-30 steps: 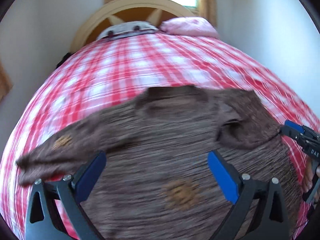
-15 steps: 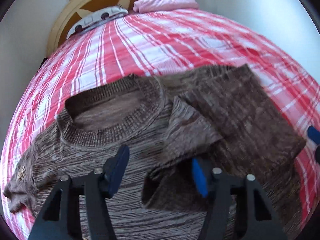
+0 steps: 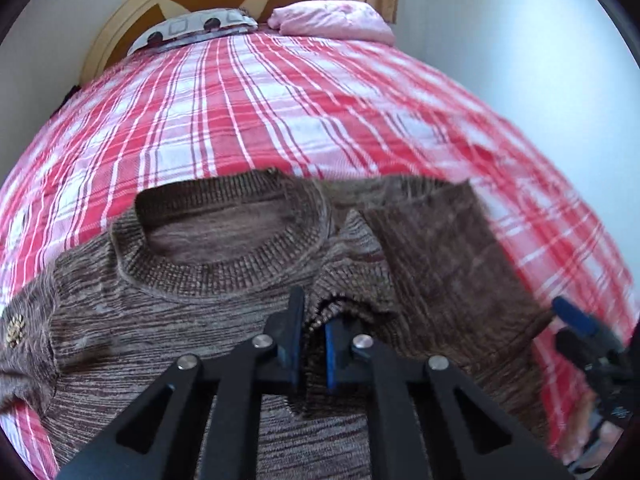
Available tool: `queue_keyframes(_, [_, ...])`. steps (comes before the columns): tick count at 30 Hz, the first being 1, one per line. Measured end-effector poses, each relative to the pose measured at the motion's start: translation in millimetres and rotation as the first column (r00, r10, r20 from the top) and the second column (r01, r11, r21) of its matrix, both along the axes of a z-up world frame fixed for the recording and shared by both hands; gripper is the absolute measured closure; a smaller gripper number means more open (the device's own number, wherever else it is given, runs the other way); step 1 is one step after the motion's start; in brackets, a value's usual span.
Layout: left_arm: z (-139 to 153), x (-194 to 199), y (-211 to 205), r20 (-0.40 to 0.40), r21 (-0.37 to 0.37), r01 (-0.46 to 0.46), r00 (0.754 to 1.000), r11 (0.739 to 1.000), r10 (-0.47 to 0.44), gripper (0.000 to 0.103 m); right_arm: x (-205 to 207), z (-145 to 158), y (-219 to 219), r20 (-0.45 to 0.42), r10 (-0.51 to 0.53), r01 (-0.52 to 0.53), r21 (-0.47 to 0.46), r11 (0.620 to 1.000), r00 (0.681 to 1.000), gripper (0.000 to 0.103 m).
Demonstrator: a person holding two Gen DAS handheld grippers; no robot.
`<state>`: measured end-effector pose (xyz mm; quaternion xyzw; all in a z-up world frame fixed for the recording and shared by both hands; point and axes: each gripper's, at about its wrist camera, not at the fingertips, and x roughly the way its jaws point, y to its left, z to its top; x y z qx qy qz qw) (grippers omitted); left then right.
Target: Fold small clothes
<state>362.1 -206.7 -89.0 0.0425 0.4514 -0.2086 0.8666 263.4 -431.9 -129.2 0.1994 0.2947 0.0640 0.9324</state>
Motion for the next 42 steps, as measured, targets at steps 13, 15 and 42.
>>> queue_keyframes(13, [-14, 21, 68, -0.101, -0.120, -0.131, 0.988, 0.984, 0.119, 0.094, 2, -2, 0, -0.011, 0.008, -0.008, -0.001, 1.000, 1.000, 0.042])
queue_keyframes(15, [-23, 23, 71, -0.121, -0.118, -0.138, 0.985, 0.983, 0.124, 0.094, 3, -3, 1, -0.018, 0.013, -0.013, -0.001, 1.000, 1.000, 0.042])
queue_keyframes(42, [-30, 1, 72, 0.000, 0.077, -0.134, 0.991, 0.988, 0.134, 0.051, 26, -6, 65, -0.088, 0.223, -0.232, -0.105, 0.967, 0.971, 0.036])
